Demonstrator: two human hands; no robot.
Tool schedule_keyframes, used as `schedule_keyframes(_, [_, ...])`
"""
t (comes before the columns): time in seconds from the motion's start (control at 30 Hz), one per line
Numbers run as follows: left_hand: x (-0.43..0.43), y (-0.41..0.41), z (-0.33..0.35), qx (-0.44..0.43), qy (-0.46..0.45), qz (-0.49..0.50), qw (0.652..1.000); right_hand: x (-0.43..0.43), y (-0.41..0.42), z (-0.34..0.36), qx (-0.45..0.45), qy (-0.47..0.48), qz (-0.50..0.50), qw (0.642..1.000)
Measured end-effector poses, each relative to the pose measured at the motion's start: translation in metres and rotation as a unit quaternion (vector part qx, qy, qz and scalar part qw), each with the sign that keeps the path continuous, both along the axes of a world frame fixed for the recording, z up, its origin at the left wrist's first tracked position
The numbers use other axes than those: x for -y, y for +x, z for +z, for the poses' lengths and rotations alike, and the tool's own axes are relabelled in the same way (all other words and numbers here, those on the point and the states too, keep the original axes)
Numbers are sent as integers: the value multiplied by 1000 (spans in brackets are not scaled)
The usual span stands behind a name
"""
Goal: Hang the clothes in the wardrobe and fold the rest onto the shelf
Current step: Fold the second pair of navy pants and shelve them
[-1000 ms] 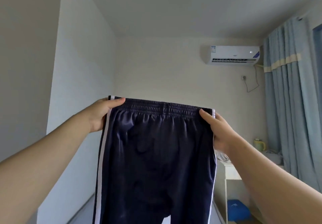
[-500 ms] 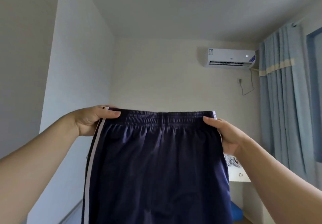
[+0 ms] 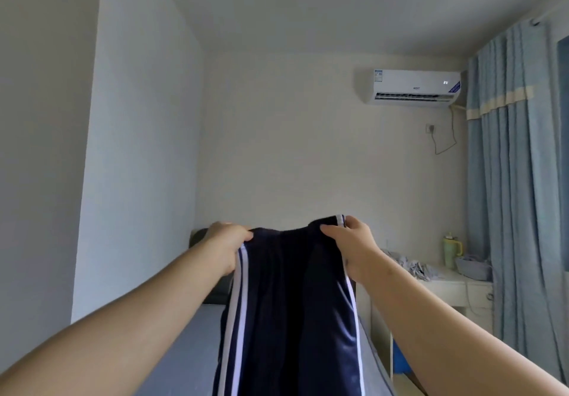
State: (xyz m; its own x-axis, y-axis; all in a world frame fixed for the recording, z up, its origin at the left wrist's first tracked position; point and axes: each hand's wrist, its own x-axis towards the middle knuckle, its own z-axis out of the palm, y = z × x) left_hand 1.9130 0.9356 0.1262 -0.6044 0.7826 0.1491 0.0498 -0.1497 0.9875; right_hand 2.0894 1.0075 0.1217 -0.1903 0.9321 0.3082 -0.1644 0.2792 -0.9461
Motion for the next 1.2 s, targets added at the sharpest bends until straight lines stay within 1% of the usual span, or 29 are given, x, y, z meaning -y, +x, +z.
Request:
schedule_keyframes(0.07, [-3, 16, 2, -55, 42, 29, 997, 15, -12, 3, -31, 13, 56, 998])
schedule_keyframes(0.17, [-2, 31, 2, -99, 82, 30, 991, 33, -24, 1, -50, 14, 147, 988])
schedule_keyframes(0.23, [-2, 37, -1, -105, 91, 22, 990, 39, -24, -2, -67, -1, 196, 978])
schedule_keyframes(0.3, [2, 39, 0, -84, 95, 13, 992, 40, -21, -4, -95, -30, 238, 966])
schedule_keyframes(0.4, [11, 42, 0, -75, 94, -35, 992, 40, -20, -7, -109, -37, 264, 958])
schedule_keyframes(0.47, [13, 44, -4, -130, 117, -58, 983, 40, -21, -9, -110, -32, 272, 955])
schedule_keyframes(0.53, [13, 42, -10, -212, 149, -18, 966, 39, -19, -10, -123, -33, 278, 952])
schedule_keyframes(0.57, [12, 38, -12, -233, 167, 2, 958, 37, -17, -10, -129, -33, 284, 950])
schedule_keyframes(0.6, [13, 34, -13, -231, 183, 13, 956, 37, -16, -9, -133, -35, 290, 947])
schedule_keyframes(0.67, [14, 26, -12, -180, 206, 12, 962, 37, -15, -10, -136, -22, 278, 951])
schedule_keyframes(0.7, [15, 22, -11, -152, 206, 8, 967, 35, -16, -11, -125, 4, 248, 961])
schedule_keyframes(0.77, [16, 17, -9, -112, 198, -10, 974, 33, -17, -14, -65, 77, 135, 986])
schedule_keyframes(0.8, [17, 14, -7, -96, 194, -29, 976, 33, -17, -16, -35, 107, 91, 989])
schedule_keyframes(0.83, [18, 11, -6, -83, 192, -51, 977, 31, -17, -20, -17, 127, 78, 989])
schedule_keyframes(0.87, [19, 8, -4, -70, 193, -74, 976, 28, -17, -24, -18, 129, 100, 986])
schedule_keyframes(0.93, [23, 3, 0, -37, 200, -117, 972, 26, -19, -29, -37, 110, 182, 977])
schedule_keyframes(0.97, [25, 2, 1, -24, 200, -134, 970, 25, -20, -30, -43, 114, 206, 971])
schedule_keyframes(1.0, [27, 2, 2, -18, 195, -147, 969, 26, -22, -30, -35, 133, 210, 968])
schedule_keyframes(1.07, [30, -1, 3, -36, 181, -157, 970, 27, -25, -28, -17, 187, 179, 966])
schedule_keyframes(1.1, [31, -3, 3, -59, 170, -160, 971, 27, -26, -27, -19, 203, 160, 966])
schedule_keyframes(1.2, [36, -10, -2, -161, 119, -208, 957, 28, -26, -25, -37, 207, 111, 971])
